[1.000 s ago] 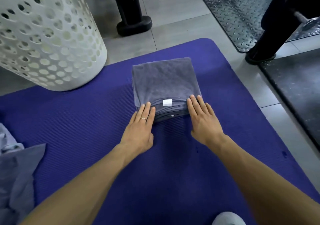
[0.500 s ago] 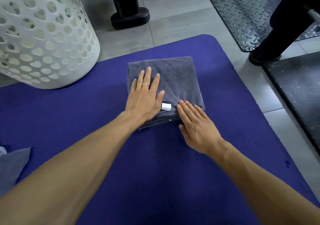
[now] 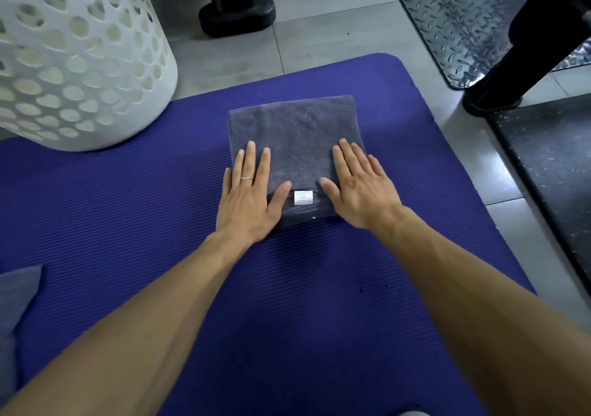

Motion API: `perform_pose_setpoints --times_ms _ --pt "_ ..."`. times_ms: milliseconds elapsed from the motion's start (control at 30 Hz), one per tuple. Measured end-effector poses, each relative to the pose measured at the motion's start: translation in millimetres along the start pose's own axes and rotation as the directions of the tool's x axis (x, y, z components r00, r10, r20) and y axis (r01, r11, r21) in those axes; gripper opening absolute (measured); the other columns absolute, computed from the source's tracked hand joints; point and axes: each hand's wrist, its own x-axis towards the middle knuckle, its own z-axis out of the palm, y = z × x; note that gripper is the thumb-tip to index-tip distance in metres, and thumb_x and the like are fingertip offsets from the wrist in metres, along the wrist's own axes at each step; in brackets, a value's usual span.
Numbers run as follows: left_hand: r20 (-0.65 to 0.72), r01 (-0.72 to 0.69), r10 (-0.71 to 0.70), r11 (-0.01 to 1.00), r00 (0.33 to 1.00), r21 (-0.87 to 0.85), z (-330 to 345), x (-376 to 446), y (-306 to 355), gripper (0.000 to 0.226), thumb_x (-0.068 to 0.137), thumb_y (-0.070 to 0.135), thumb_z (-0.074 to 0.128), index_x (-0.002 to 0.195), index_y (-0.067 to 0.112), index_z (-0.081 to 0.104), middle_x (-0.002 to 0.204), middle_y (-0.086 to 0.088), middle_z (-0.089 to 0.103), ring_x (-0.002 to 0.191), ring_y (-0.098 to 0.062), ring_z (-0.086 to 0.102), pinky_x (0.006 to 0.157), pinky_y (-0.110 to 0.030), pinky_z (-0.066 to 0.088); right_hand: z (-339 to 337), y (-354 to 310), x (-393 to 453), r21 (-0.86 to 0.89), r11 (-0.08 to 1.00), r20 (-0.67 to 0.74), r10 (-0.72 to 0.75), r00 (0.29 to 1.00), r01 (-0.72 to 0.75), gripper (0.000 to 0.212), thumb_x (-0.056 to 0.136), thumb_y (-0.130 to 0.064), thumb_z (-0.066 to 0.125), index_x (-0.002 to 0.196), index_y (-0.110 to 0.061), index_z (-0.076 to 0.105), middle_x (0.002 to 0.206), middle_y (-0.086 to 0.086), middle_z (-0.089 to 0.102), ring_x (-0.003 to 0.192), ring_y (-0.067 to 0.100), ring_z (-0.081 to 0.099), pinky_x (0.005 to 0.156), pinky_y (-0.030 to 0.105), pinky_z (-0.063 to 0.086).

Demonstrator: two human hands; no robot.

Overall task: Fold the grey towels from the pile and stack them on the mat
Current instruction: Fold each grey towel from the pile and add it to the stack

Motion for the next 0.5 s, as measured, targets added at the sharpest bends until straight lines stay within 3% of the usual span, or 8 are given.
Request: perform_pose_setpoints --times_ms 133,200,267,300,333,400,500 --pt "0.069 -0.011 0.011 1.000 0.998 -0.001 -11 -19 -8 0.067 0.102 0.054 0.015 0.157 0.022 -0.006 0.163 0.000 -0.018 0.150 -0.017 -0.017 0.124 -0.040 -0.003 -5 -11 -19 -0.042 0.999 -0.005 0.028 1.000 -0.028 0.068 0.105 -0.047 0.015 0.156 -0.006 0.000 0.165 0.010 -0.003 0.153 0.023 -0.004 0.124 0.040 0.000" --pt "0.090 -0.029 0.028 1.000 0.996 0.010 -26 -36 -14 0.061 0.105 0.044 0.025 0.158 0.021 0.006 0.166 -0.001 -0.004 0.153 -0.022 0.000 0.124 -0.042 0.010 -9 -18 -37 -0.010 0.999 -0.090 -0.039 0.995 0.038 0.056 0.105 -0.034 0.028 0.152 -0.003 0.023 0.160 0.014 0.024 0.149 0.028 0.020 0.121 0.038 0.017" --pt "0.067 -0.021 0.023 0.999 0.997 -0.032 -49 -56 -24 0.051 0.102 0.032 0.042 0.151 0.020 0.036 0.162 -0.003 0.024 0.145 -0.025 0.031 0.112 -0.044 0.035 -24 -32 -50 0.110 0.988 -0.192 -0.085 0.978 0.108 0.033 0.100 -0.016 0.043 0.130 -0.005 0.050 0.128 0.010 0.054 0.117 0.031 0.055 0.094 0.035 0.044" --pt "0.045 -0.028 0.030 0.998 0.999 -0.050 -60 -65 -30 0.042 0.099 0.026 0.048 0.140 0.019 0.051 0.153 -0.002 0.040 0.135 -0.025 0.045 0.101 -0.044 0.044 -35 -42 -55 0.187 0.974 -0.212 -0.086 0.974 0.127 0.025 0.097 -0.009 0.046 0.119 -0.006 0.056 0.115 0.009 0.058 0.100 0.032 0.060 0.078 0.037 0.049" --pt "0.013 -0.041 0.042 0.997 0.999 -0.058 -74 -79 -38 0.032 0.096 0.021 0.053 0.127 0.019 0.063 0.138 -0.001 0.054 0.122 -0.025 0.055 0.092 -0.042 0.050 -48 -58 -61 0.254 0.955 -0.213 -0.100 0.972 0.153 0.022 0.094 -0.006 0.047 0.112 -0.007 0.059 0.109 0.009 0.059 0.092 0.033 0.060 0.072 0.039 0.049" --pt "-0.020 -0.031 0.029 0.994 0.999 -0.102 -105 -111 -51 0.020 0.090 0.017 0.059 0.106 0.021 0.070 0.106 0.001 0.067 0.100 -0.026 0.064 0.081 -0.041 0.053 -73 -95 -76 0.331 0.917 -0.184 -0.168 0.968 0.223 0.020 0.088 -0.004 0.048 0.100 -0.008 0.063 0.104 0.011 0.064 0.093 0.034 0.060 0.076 0.044 0.051" --pt "0.026 0.070 -0.066 0.976 0.997 -0.208 -156 -163 -71 0.016 0.088 0.016 0.062 0.095 0.026 0.071 0.088 0.011 0.071 0.086 -0.014 0.065 0.077 -0.036 0.054 -108 -157 -103 0.268 0.897 -0.058 -0.351 0.935 0.353 0.013 0.087 -0.007 0.051 0.093 -0.011 0.063 0.100 0.009 0.067 0.095 0.030 0.060 0.079 0.042 0.051"
